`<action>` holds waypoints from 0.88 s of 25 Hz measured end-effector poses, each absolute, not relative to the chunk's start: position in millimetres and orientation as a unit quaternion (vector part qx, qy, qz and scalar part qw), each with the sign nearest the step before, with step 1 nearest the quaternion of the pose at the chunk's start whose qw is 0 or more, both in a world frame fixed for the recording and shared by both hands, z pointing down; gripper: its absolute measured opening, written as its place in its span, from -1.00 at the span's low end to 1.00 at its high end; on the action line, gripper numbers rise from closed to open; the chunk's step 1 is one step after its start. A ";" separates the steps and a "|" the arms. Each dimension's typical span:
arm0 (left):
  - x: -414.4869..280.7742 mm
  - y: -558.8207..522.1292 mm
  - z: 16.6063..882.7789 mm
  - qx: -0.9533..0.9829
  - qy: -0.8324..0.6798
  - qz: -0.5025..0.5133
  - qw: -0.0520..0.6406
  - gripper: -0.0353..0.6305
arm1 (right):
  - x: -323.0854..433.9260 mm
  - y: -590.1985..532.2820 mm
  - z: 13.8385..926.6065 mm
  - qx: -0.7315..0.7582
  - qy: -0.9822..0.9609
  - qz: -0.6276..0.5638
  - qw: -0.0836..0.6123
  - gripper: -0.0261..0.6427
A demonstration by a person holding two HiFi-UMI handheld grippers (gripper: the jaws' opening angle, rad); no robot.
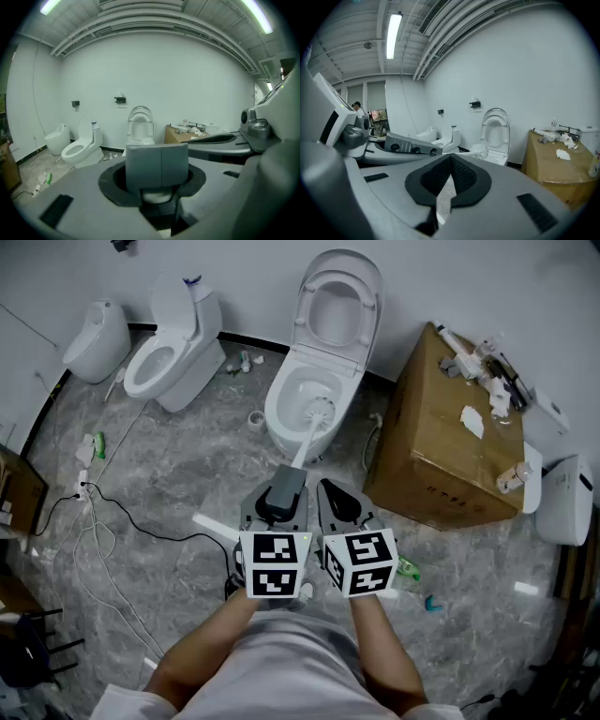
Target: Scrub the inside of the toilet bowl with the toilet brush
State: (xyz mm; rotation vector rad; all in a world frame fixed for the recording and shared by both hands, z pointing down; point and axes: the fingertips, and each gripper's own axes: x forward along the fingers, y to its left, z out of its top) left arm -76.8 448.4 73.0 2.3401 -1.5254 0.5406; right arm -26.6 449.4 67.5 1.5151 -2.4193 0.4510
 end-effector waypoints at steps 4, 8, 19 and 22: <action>-67.2 448.2 76.5 0.813 -0.530 0.190 0.150 -0.42 | -17.9 448.6 70.7 0.519 -0.831 0.158 0.125 -0.92; -59.1 451.6 82.3 0.806 -0.537 0.190 0.159 -0.42 | -7.2 451.6 72.6 0.513 -0.834 0.161 0.123 -0.92; -53.5 447.1 99.7 0.789 -0.551 0.203 0.181 -0.42 | 7.2 447.2 82.8 0.503 -0.838 0.173 0.122 -0.91; -50.5 437.5 103.7 0.789 -0.550 0.204 0.184 -0.42 | 10.6 439.0 86.5 0.503 -0.837 0.176 0.123 -0.91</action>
